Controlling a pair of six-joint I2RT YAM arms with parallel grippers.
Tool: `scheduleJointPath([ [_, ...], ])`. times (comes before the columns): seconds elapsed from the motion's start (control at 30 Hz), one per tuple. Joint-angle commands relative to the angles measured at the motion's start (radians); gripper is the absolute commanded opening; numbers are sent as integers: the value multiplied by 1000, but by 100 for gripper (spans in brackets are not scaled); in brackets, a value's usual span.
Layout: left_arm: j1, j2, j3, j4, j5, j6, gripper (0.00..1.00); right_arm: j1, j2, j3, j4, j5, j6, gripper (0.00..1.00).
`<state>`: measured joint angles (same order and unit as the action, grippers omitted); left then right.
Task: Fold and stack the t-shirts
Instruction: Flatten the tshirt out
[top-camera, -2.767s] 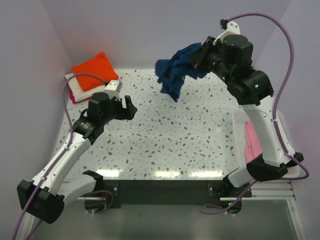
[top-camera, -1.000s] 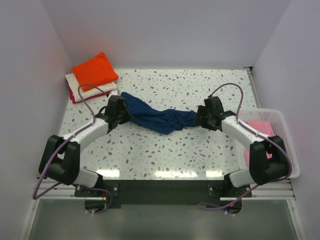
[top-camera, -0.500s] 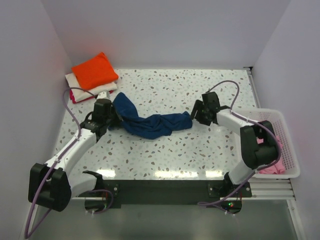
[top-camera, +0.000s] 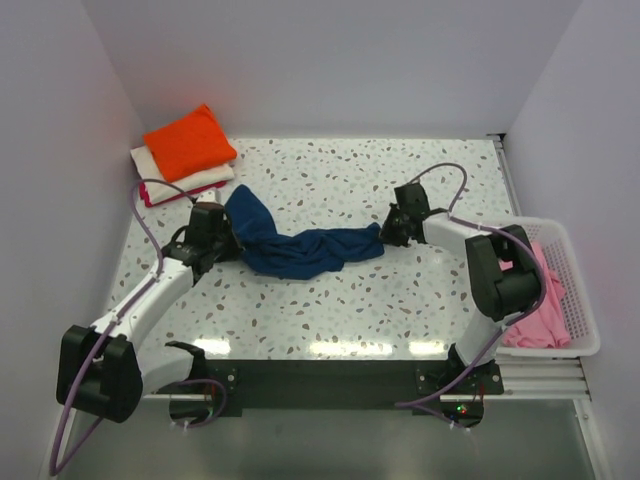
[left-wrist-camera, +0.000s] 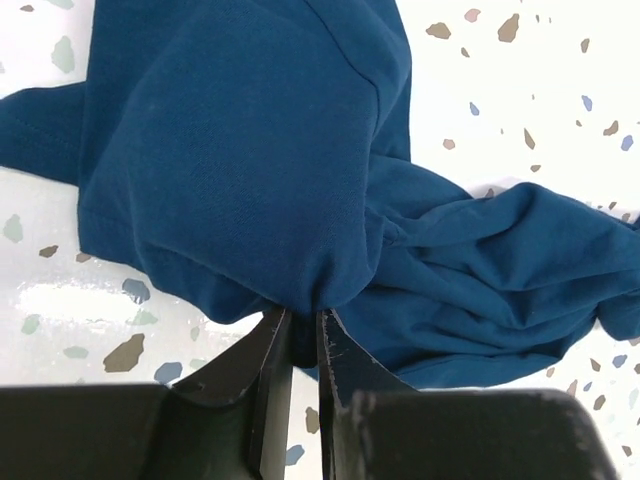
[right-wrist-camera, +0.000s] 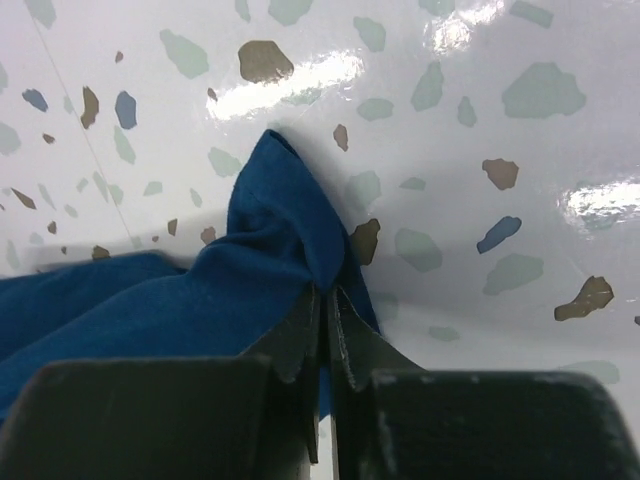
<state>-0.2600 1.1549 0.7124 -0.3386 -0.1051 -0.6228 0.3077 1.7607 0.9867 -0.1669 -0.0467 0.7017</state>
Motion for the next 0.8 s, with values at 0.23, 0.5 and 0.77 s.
scheduleJointPath([
  [0.23,7,-26,151,-128,-67,86,12,-31,-90,161,-138,68,-34,0],
  [0.5,8,-35,180,-198,-54,112,22,-81,-150,265,-230,106,-82,0],
  [0.77,21,12,217,-94,-85,117,0,-97,-100,404,-235,70,-108,0],
])
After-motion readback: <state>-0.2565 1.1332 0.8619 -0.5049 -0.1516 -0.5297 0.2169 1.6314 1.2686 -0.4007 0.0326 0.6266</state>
